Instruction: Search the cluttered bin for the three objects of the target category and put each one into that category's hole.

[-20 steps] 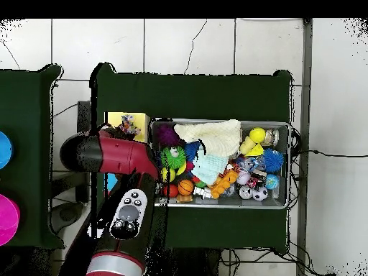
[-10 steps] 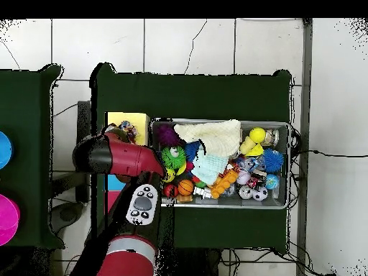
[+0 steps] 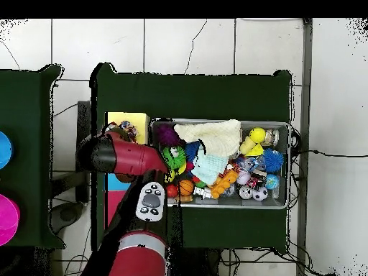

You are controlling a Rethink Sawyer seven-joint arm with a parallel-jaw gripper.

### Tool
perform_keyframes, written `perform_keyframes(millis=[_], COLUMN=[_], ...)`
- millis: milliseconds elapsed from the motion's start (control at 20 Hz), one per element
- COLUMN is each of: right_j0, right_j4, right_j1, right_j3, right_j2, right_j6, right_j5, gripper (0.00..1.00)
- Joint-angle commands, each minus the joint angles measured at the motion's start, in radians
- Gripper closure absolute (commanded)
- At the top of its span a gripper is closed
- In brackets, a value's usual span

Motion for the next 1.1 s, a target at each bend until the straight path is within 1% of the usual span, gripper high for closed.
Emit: perform_keyframes(millis=[50,250,350,400,500,550,750,900,1050,1100], right_j0=[-0.098,-0.193,-0.317,-0.339,-0.442,-0.442,-0.431,-0.419,-0.389,-0.362], right_j4=[-0.116,-0.195,-0.236,-0.267,-0.307,-0.325,-0.369,-0.376,-0.376,-0.382], right_j1=[0.114,0.148,0.193,0.209,0.257,0.258,0.241,0.218,0.181,0.166], right_j3=[0.117,0.121,0.143,0.138,0.156,0.153,0.126,0.112,0.099,0.090], right_j2=[0.182,0.272,0.414,0.435,0.550,0.548,0.529,0.515,0.478,0.446], right_j6=[0.009,-0.049,-0.091,-0.093,-0.111,-0.103,-0.095,-0.085,-0.057,-0.039], right_j5=[-0.078,-0.103,-0.127,-0.152,-0.167,-0.166,-0.089,0.001,0.081,0.081], gripper=[1.00,1.00,1.00,1.00,1.00,1.00,1.00,1.00,1.00,1.00])
